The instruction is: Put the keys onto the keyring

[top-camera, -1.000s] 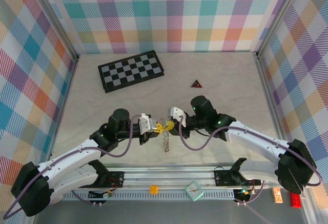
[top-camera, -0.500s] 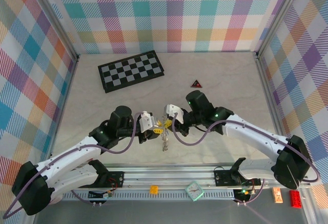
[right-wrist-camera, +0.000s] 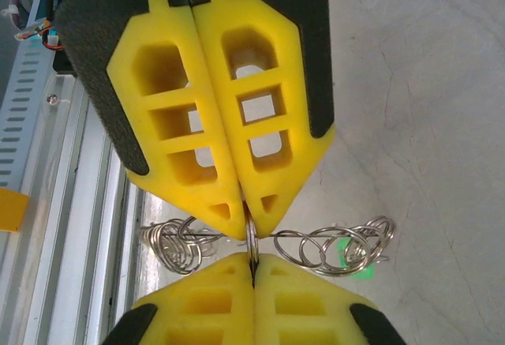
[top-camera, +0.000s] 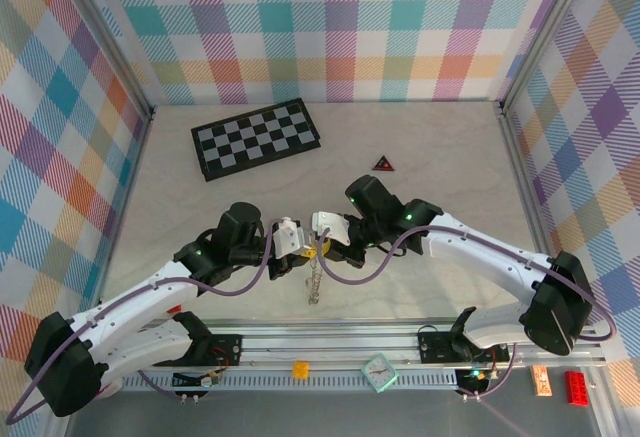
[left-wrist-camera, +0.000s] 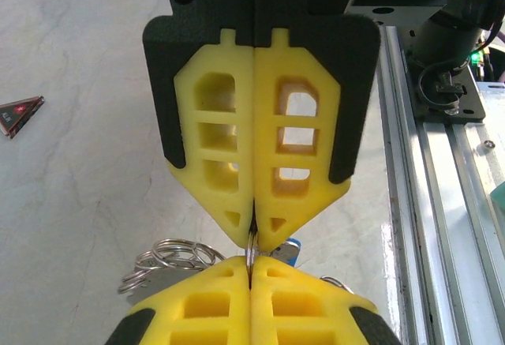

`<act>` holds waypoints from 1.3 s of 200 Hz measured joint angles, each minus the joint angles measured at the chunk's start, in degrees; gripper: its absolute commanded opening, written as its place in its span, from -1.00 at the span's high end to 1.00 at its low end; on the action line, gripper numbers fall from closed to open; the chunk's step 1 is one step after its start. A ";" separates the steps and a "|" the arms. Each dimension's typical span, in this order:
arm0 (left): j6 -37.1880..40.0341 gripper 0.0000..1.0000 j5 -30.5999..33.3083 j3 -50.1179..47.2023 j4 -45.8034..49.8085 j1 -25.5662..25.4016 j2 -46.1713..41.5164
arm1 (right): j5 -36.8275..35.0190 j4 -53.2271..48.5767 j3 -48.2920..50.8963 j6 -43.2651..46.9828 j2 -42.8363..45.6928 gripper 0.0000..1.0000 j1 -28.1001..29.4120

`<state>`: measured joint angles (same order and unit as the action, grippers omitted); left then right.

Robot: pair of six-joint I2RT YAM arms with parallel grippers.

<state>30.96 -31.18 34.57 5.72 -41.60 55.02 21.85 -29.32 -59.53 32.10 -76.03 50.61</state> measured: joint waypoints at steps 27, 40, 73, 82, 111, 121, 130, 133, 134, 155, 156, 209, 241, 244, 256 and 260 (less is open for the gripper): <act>0.15 1.00 0.00 -0.02 0.15 0.00 -0.04 | -0.09 4.55 3.61 -1.88 3.15 0.26 -0.22; 0.04 1.00 -0.02 -0.20 -0.11 0.00 -0.15 | 0.46 7.08 6.16 -3.10 5.62 0.26 -0.90; -1.62 1.00 -0.33 -3.45 -4.48 0.00 -1.97 | 1.38 13.75 12.09 -6.97 10.14 0.26 -3.04; -2.36 1.00 -0.50 -4.59 -6.27 0.00 -2.54 | 1.55 14.99 13.11 -7.80 10.40 0.27 -3.23; -4.61 1.00 -1.33 -7.48 -11.80 0.00 -3.26 | 3.52 19.04 15.54 -10.16 10.40 0.33 -3.30; -5.29 1.00 -1.60 -8.11 -13.38 0.00 -3.26 | 4.04 20.09 15.89 -10.64 10.40 0.37 -3.30; -6.12 1.00 -1.99 -8.70 -14.95 0.00 -3.21 | 4.48 21.05 16.06 -10.93 10.34 0.41 -3.30; -6.23 1.00 -2.08 -8.87 -15.43 0.00 -3.21 | 4.66 21.27 16.11 -11.10 10.29 0.42 -3.30; -6.36 1.00 -2.19 -8.96 -15.67 0.00 -3.19 | 4.68 21.38 16.11 -11.15 10.27 0.43 -3.30; -7.69 1.00 -2.75 -10.01 -18.80 0.00 -2.73 | 5.75 23.28 16.24 -11.72 9.94 0.56 -3.30; -7.76 1.00 -2.78 -10.03 -18.91 0.00 -2.71 | 5.77 23.37 16.24 -11.76 9.92 0.57 -3.30; -9.11 1.00 -3.28 -10.86 -22.03 0.00 -2.36 | 6.67 25.46 16.68 -12.20 9.01 0.50 -3.30; -9.11 1.00 -3.32 -11.45 -22.43 0.00 -2.36 | 5.81 27.85 18.47 -12.17 9.33 0.47 -3.30; -9.11 1.00 -3.41 -11.54 -22.45 0.00 -2.36 | 5.73 28.02 18.73 -12.17 9.35 0.47 -3.30; -9.14 1.00 -3.82 -11.65 -22.47 0.00 -2.36 | 5.42 28.09 19.47 -12.17 9.35 0.47 -3.30; -9.14 1.00 -3.96 -11.65 -22.49 0.00 -2.38 | 5.38 28.06 19.65 -12.17 9.35 0.47 -3.30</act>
<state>21.82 -35.14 22.92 -16.78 -41.60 52.64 27.22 -1.26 -39.88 19.92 -66.67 47.31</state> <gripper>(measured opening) 0.045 0.264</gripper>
